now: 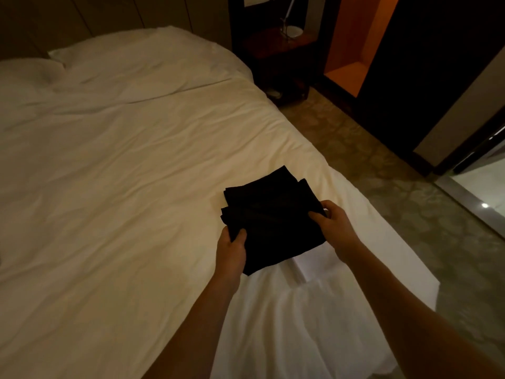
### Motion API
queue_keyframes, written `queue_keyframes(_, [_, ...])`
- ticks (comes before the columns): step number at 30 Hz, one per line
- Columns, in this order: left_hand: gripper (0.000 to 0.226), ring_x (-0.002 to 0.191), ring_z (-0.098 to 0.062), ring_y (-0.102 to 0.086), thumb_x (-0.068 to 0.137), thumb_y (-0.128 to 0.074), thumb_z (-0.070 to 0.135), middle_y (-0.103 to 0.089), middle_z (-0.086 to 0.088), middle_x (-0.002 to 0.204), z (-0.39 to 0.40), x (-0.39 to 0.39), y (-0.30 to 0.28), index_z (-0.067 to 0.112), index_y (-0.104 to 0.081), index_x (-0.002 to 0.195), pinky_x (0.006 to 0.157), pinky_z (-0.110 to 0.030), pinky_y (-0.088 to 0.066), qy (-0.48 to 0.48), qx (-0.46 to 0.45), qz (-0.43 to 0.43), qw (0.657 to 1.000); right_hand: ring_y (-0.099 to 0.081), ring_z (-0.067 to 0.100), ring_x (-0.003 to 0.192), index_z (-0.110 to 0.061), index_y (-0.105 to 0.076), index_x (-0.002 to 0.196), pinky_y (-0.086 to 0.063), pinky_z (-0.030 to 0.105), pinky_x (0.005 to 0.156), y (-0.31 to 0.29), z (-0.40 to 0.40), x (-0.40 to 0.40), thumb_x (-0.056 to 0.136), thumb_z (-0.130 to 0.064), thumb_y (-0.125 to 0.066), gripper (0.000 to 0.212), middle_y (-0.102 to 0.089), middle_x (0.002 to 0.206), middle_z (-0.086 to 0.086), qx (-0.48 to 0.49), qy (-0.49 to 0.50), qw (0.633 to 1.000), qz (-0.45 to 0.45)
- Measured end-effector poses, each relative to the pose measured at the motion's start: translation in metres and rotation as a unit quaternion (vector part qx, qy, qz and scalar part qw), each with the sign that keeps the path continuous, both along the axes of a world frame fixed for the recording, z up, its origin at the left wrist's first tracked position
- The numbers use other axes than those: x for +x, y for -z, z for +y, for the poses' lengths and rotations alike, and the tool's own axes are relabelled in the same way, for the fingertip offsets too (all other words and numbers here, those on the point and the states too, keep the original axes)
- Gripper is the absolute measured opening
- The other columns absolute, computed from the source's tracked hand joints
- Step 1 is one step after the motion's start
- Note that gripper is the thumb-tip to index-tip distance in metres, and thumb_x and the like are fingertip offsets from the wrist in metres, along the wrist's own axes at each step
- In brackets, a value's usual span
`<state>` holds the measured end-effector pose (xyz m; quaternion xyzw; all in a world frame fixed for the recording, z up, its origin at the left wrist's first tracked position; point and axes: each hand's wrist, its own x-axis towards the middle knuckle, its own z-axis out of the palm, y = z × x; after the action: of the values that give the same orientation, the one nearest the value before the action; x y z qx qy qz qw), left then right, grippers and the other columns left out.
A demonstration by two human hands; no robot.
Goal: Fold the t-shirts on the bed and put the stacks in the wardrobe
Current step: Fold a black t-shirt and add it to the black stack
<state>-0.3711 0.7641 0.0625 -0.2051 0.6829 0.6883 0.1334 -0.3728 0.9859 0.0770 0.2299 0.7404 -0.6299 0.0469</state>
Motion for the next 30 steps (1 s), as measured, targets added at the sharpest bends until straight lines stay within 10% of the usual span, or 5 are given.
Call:
queue_keyframes(13, [0.065,0.124,-0.031,-0.055,0.105,-0.043,0.023,-0.051,-0.006,0.144,0.058,-0.158,0.092,0.036,-0.006,0.157,0.097,-0.036,-0.044,-0.018,-0.196,0.004,0.980,-0.067,0.027,0.093,-0.012,-0.060,0.111,-0.056,0.046,0.085,0.106,0.039,-0.178,0.097,-0.022,-0.059,0.018,-0.068,0.099,0.009,0.079,-0.041,0.995,-0.042])
queue_keyframes(20, [0.065,0.065,-0.006,-0.056,0.106,-0.041,0.017,-0.054,0.013,0.101,0.044,-0.201,0.131,0.036,-0.007,0.157,0.052,-0.011,-0.043,0.032,-0.258,0.020,0.965,-0.060,0.022,0.094,-0.006,-0.055,0.124,-0.045,0.031,0.078,0.141,0.038,-0.232,0.099,-0.021,-0.054,0.029,-0.061,0.101,0.002,0.190,-0.119,0.972,-0.067])
queue_keyframes(25, [0.056,0.122,-0.028,-0.056,0.104,-0.045,0.017,-0.049,-0.008,0.147,0.043,-0.212,0.163,0.024,-0.024,0.156,0.099,-0.030,-0.048,0.116,-0.289,-0.001,0.950,-0.064,0.036,0.096,-0.006,-0.048,0.125,-0.050,0.040,0.077,0.175,0.045,-0.236,0.102,-0.024,-0.049,0.030,-0.065,0.104,0.016,0.283,-0.148,0.941,-0.113])
queue_keyframes(30, [0.063,0.111,-0.032,-0.056,0.103,-0.046,0.029,-0.048,-0.014,0.139,0.040,-0.196,0.173,0.019,-0.016,0.158,0.083,-0.034,-0.047,0.209,-0.396,0.020,0.894,-0.062,0.035,0.101,-0.014,-0.037,0.141,-0.049,0.043,0.083,0.179,0.041,-0.228,0.103,-0.026,-0.043,0.041,-0.063,0.114,0.014,0.334,-0.161,0.924,-0.098])
